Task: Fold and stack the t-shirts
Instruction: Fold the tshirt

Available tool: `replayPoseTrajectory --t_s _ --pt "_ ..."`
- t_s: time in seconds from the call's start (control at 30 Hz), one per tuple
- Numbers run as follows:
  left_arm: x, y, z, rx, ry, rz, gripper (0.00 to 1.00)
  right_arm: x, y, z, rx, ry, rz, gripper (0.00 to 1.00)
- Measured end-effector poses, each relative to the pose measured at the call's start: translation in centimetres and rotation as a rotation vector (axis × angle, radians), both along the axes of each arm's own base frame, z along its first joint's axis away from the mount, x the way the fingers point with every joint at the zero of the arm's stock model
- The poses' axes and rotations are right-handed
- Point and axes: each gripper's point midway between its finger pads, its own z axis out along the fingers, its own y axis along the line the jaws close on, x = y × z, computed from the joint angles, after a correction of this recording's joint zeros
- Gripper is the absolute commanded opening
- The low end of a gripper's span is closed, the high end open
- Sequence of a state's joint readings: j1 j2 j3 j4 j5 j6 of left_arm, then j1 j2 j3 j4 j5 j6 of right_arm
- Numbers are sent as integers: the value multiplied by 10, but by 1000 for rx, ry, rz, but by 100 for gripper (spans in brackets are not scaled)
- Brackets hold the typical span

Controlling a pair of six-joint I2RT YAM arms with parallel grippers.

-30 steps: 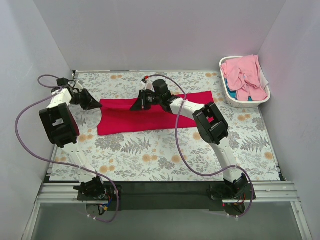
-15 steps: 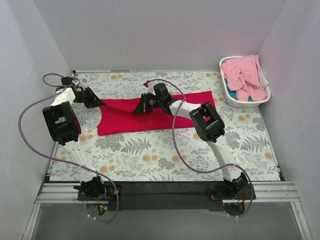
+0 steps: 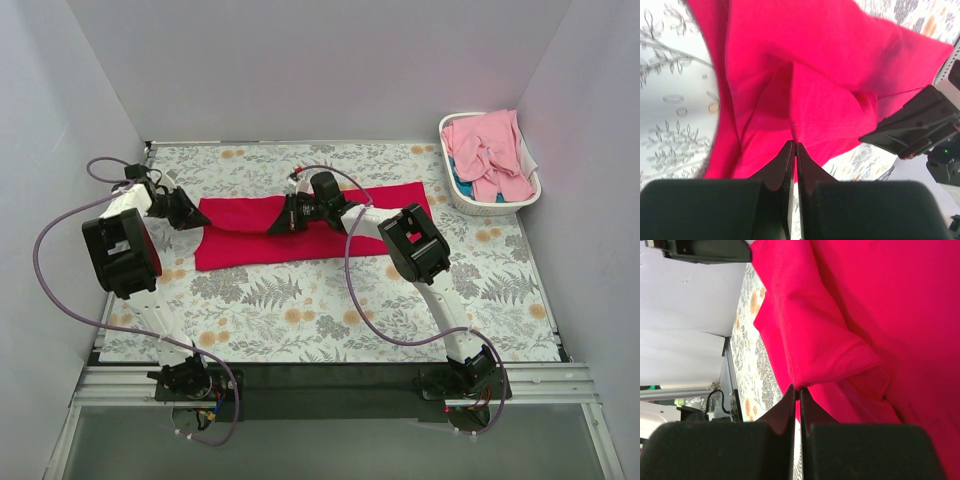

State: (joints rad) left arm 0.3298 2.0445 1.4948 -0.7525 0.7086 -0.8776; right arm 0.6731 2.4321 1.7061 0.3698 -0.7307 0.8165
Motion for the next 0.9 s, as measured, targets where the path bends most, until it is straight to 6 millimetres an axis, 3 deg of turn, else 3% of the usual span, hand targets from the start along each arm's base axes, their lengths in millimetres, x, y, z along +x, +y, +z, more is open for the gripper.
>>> replayPoseTrajectory --t_s 0.23,0.5,0.57,0.67,0.7,0.73,0.77,0.87,0.9 --pt "-21 -1 1 38 18 -8 0 -11 -6 -16 -24 58 7 1" --pt "-44 0 -21 74 106 -4 0 -18 -11 -25 -39 84 11 1" --pt "-44 2 -22 84 110 -4 0 -20 -11 -27 -40 88 16 10" --pt "-45 3 -23 93 112 -6 4 -23 -11 -25 -37 95 25 37" --pt "-46 3 -23 94 113 -9 9 -26 -11 -25 -38 98 30 52" --pt "-46 3 -23 94 113 -12 13 -29 -12 -25 -40 104 32 56" --pt "-47 3 -23 95 113 -16 27 -31 -14 -23 -41 102 35 58" --pt "-48 2 -19 92 104 -34 49 -36 -17 -7 -29 88 45 73" --pt "-47 1 -15 90 92 -40 50 -37 -17 -1 -22 77 50 74"
